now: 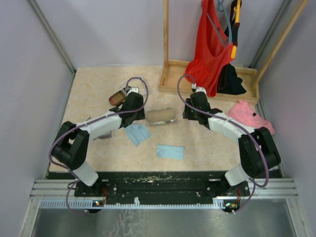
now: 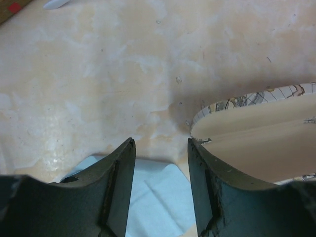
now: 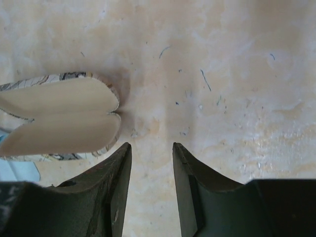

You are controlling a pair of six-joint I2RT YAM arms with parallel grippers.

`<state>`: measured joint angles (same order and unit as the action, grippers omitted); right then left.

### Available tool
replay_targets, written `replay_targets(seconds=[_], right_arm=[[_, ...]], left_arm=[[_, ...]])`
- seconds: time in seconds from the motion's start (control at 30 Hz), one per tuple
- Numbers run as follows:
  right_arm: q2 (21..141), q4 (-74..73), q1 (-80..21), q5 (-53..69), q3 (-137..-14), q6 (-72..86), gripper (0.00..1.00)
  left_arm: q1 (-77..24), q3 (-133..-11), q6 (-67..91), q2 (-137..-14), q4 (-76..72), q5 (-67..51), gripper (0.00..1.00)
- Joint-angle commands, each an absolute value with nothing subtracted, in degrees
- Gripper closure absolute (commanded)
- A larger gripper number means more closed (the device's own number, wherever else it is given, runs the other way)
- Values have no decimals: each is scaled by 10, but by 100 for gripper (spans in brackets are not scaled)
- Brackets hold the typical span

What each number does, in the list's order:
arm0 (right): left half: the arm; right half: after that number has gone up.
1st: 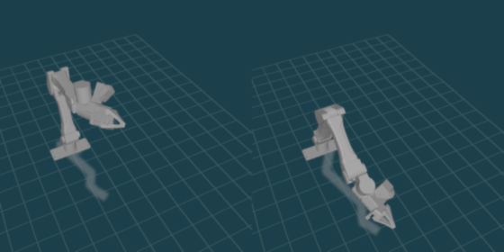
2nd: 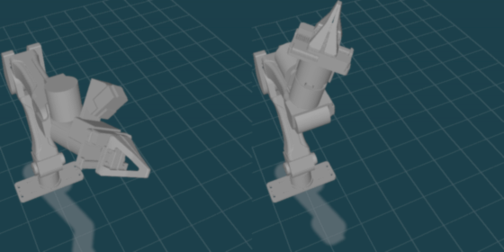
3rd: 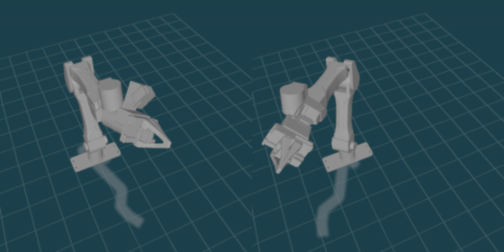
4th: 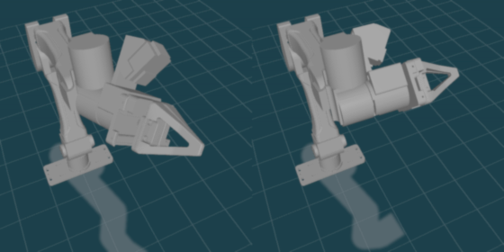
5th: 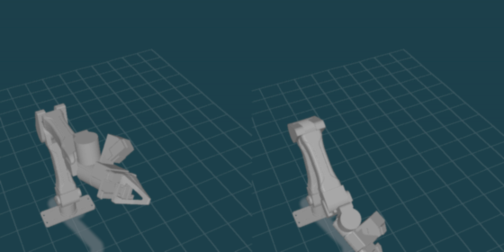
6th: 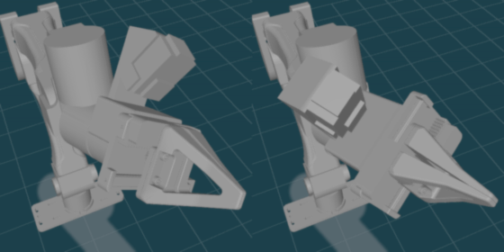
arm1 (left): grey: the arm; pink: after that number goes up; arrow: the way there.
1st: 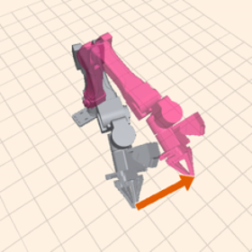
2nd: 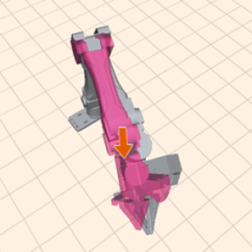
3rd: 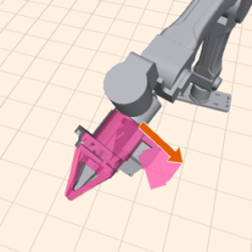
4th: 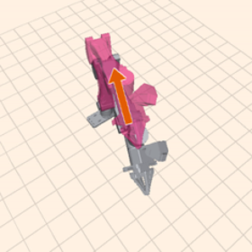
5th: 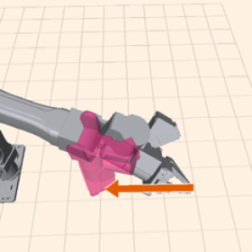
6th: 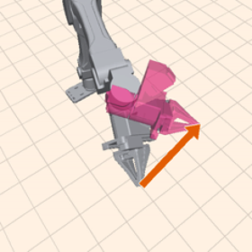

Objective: Organize the sunglasses
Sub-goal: Adjust the sunglasses case at the center of the board.

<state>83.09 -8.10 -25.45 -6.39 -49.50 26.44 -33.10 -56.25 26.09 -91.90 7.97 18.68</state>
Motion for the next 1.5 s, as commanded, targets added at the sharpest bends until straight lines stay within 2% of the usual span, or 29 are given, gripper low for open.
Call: replay_targets(seconds=[0.0, 0.23, 0.63, 1.23, 1.47], right_arm=[[893, -58, -250, -50, -564, 233, 60], [958, -62, -250, -70, -601, 221, 60], [1041, -81, -250, -16, -655, 207, 60], [1035, -89, -249, -9, -641, 205, 60], [995, -103, -246, -49, -619, 201, 59]], left_arm=[[-329, -621, 257, -975, 114, 194, 48], [-329, -629, 252, -1018, 126, 244, 50], [-331, -684, 219, -1075, 116, 188, 50], [-358, -687, 225, -1089, 114, 162, 51], [-357, -685, 224, -1074, 118, 189, 48]])
